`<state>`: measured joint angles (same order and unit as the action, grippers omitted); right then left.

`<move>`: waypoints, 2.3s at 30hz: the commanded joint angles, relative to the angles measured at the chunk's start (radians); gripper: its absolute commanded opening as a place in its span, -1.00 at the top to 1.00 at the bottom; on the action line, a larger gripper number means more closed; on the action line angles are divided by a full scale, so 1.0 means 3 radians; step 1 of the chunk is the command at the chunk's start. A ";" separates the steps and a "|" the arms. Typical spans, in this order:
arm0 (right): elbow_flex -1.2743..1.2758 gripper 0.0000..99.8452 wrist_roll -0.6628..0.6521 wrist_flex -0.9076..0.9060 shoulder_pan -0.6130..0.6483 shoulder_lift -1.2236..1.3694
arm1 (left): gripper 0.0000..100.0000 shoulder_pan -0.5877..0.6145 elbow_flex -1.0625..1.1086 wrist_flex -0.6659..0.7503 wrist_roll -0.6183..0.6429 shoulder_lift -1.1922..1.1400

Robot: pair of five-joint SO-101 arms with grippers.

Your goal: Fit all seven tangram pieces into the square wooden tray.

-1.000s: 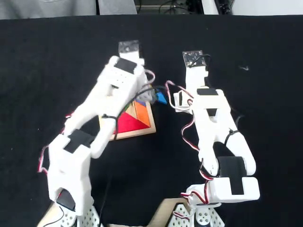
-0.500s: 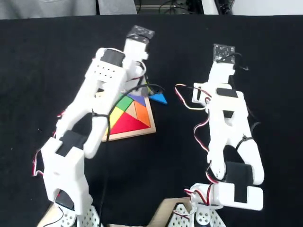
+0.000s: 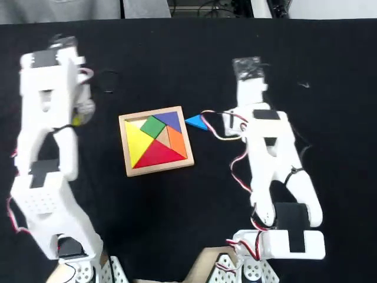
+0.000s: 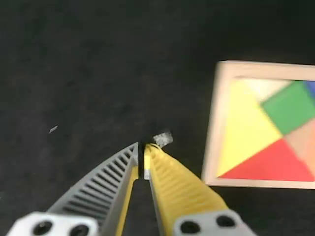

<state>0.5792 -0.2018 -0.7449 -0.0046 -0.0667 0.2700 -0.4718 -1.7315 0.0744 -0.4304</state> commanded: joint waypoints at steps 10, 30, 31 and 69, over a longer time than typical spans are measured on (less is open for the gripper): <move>-0.1066 0.97 -0.0609 -0.0721 0.0701 0.0018 | 0.94 0.0407 0.1568 0.0854 -0.0215 0.0767; -0.3163 0.62 -0.1841 -0.1565 0.0798 0.2166 | 0.94 0.0238 0.3705 0.2931 -0.0194 0.1463; -0.3199 0.62 -0.1867 -0.1565 0.0803 0.2232 | 0.94 0.0238 0.3608 0.2854 -0.0174 0.1360; -0.3480 0.95 -0.2199 -0.2117 0.0941 0.2647 | 0.94 0.0243 0.3399 0.2685 -0.0041 0.1192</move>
<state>-0.4473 -0.8585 -1.3679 0.2624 0.7526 0.3529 0.6007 -0.9183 0.0514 -0.0775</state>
